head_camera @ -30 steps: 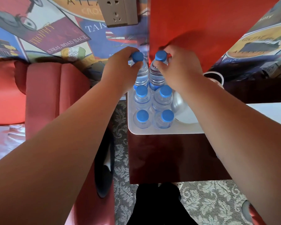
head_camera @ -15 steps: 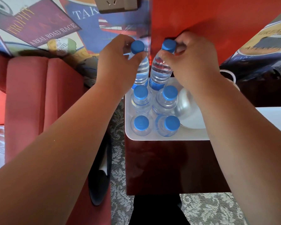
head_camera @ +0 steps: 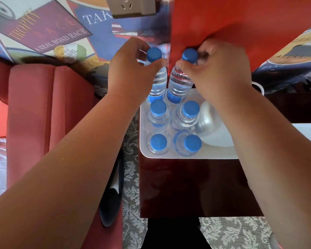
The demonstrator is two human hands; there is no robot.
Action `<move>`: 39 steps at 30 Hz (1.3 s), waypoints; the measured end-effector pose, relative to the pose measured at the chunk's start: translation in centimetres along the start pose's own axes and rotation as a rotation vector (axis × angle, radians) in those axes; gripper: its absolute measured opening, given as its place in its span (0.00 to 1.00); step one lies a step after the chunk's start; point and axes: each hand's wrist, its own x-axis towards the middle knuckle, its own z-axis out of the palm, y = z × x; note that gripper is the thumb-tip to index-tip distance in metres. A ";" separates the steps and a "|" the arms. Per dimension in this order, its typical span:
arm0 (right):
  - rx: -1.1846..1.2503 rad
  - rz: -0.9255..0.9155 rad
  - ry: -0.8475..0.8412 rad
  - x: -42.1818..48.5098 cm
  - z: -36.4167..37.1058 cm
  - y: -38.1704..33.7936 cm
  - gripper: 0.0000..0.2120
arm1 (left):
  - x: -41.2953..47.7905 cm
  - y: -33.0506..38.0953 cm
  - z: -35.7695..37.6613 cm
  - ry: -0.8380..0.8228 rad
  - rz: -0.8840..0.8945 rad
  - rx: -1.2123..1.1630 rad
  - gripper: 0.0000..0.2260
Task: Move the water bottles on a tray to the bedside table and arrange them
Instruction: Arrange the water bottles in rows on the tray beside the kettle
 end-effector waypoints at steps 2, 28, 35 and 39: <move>-0.008 -0.031 -0.038 0.0 -0.1 -0.2 0.23 | 0.1 0.0 0.0 -0.012 0.037 0.049 0.12; -0.139 -0.143 -0.087 -0.7 -1.3 0.2 0.19 | -0.4 -0.7 0.6 -0.085 0.175 0.090 0.21; -0.053 -0.189 -0.100 -0.5 -1.0 0.5 0.16 | 0.0 -0.7 0.0 -0.127 0.199 0.138 0.19; -0.007 -0.215 -0.150 -0.1 -0.7 0.5 0.13 | 0.4 -0.5 0.0 -0.125 0.166 0.115 0.16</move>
